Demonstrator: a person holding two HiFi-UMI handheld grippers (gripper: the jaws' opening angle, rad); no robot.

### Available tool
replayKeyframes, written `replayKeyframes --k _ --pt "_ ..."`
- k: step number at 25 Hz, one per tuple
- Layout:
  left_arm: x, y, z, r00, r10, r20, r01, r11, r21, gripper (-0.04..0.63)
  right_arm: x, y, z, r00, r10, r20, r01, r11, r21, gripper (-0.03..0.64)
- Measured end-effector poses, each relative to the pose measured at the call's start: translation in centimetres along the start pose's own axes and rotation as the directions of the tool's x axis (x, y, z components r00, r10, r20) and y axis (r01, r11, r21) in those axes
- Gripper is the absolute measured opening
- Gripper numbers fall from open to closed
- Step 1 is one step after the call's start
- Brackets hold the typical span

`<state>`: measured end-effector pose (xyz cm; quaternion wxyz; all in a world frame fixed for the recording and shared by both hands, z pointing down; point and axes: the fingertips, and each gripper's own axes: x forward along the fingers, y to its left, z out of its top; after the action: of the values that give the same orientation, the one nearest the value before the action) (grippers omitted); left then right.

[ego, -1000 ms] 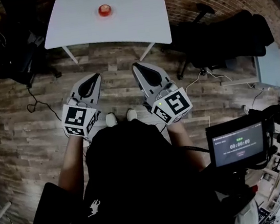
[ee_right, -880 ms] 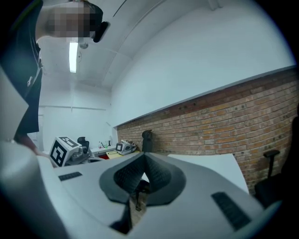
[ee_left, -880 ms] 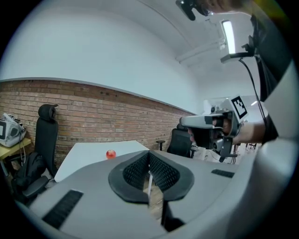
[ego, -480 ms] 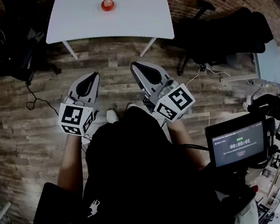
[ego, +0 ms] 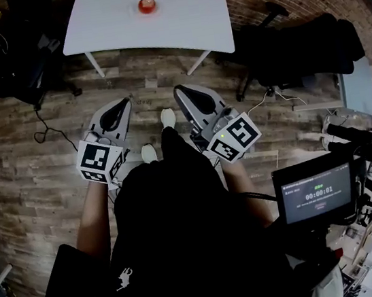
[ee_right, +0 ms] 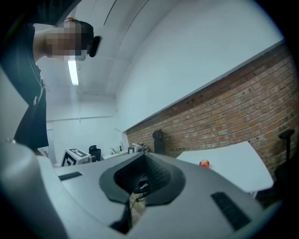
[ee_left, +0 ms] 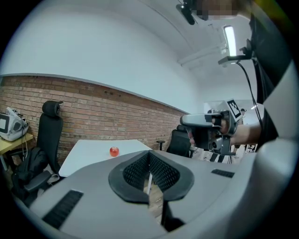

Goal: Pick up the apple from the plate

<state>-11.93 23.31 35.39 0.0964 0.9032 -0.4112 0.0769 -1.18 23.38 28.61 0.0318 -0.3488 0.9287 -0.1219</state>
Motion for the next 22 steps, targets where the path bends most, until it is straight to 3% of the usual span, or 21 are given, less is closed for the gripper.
replayKeyframes --k 8,14,22 --pt "1.2 1.1 0.4 1.0 0.014 -0.007 -0.014 1.0 0.011 0.006 1.1 -1.5 -0.6 0.999 -0.023 -0.039 0.021 0.997 -0.069 0.005" --pt "1.2 1.4 1.1 1.0 0.016 0.002 -0.017 0.999 0.035 0.006 1.9 -1.5 0.5 1.0 0.0 -0.004 0.0 0.998 -0.062 0.005" --pt "8.6 4.9 3.2 0.999 0.039 -0.016 -0.038 0.998 0.045 0.006 5.5 -9.3 2.2 1.0 0.027 0.0 -0.027 0.999 -0.036 0.003"
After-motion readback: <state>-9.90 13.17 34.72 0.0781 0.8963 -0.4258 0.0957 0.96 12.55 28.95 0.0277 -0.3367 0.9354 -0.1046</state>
